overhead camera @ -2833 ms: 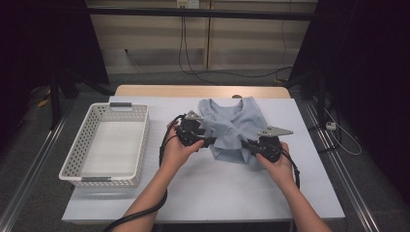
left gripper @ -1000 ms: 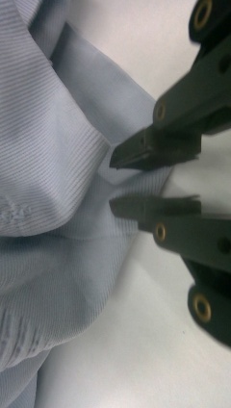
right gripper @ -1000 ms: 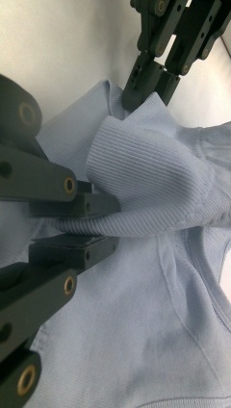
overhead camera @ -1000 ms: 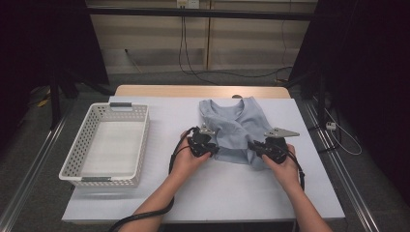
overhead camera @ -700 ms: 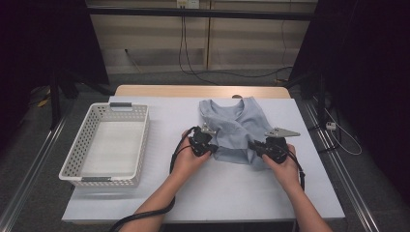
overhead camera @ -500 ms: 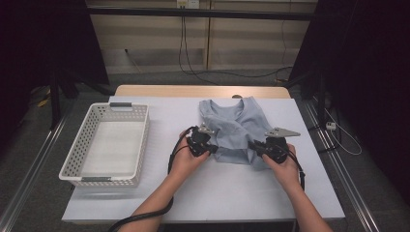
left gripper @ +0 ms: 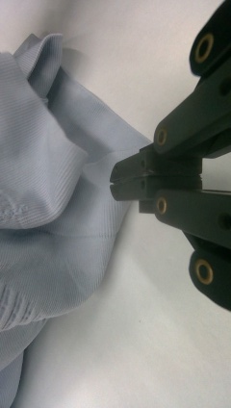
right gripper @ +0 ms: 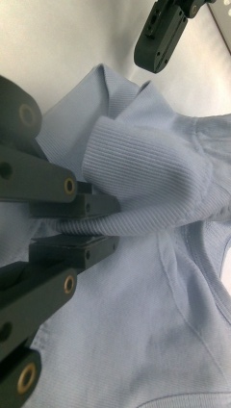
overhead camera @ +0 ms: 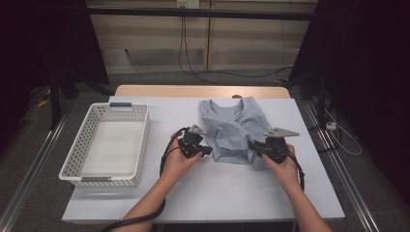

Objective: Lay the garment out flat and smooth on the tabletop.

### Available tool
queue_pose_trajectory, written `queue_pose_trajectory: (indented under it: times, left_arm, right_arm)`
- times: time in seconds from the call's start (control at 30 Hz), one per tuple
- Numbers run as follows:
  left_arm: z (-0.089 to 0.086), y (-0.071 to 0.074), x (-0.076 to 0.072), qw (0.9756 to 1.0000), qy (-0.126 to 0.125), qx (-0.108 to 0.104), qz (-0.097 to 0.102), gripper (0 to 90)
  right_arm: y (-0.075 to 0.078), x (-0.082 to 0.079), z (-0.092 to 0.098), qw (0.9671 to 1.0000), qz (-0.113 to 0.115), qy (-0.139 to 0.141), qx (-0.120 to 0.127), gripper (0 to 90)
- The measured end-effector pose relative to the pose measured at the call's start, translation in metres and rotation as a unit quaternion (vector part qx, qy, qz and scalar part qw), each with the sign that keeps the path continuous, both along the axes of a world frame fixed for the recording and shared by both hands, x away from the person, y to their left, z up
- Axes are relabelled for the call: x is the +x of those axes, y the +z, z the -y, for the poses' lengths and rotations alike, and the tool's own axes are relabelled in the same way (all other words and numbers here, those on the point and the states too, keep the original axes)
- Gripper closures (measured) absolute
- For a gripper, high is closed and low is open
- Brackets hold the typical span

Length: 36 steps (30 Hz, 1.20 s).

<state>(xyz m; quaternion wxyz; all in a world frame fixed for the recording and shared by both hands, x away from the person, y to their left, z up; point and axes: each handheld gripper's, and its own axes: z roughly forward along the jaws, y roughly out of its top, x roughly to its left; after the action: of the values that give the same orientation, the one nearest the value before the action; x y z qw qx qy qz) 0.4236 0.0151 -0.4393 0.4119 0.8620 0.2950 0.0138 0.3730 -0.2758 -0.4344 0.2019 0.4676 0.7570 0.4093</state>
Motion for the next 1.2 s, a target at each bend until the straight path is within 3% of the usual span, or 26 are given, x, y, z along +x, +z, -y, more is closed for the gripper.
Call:
queue_pose_trajectory:
  times: [0.17,0.33,0.6,0.8,0.97,1.2]
  left_arm:
    - [0.005,0.004,0.005,0.9999,0.005,-0.014,0.004,70.6]
    - [0.011,0.003,0.008,0.9998,0.004,-0.014,0.012,60.6]
    - [0.022,-0.005,0.009,0.9999,-0.006,-0.01,0.004,59.2]
    - [0.026,-0.005,0.007,0.9998,-0.009,-0.007,0.014,48.5]
    - [0.029,-0.006,0.008,0.9998,-0.006,0.0,0.017,49.4]
    - [0.033,-0.007,0.01,0.9998,-0.003,-0.012,0.016,61.4]
  right_arm:
    - [0.0,0.0,-0.001,1.0,0.001,-0.001,-0.001,82.2]
    - [0.001,-0.001,0.0,1.0,0.002,0.0,0.0,82.2]
    - [0.002,-0.001,0.001,1.0,0.004,-0.002,0.004,82.1]
    - [0.003,-0.001,0.002,0.9999,0.004,-0.006,0.01,81.9]
    - [0.006,-0.001,0.001,0.9999,0.009,-0.008,0.012,81.3]
    - [0.008,-0.002,0.003,0.9997,0.009,-0.01,0.019,81.9]
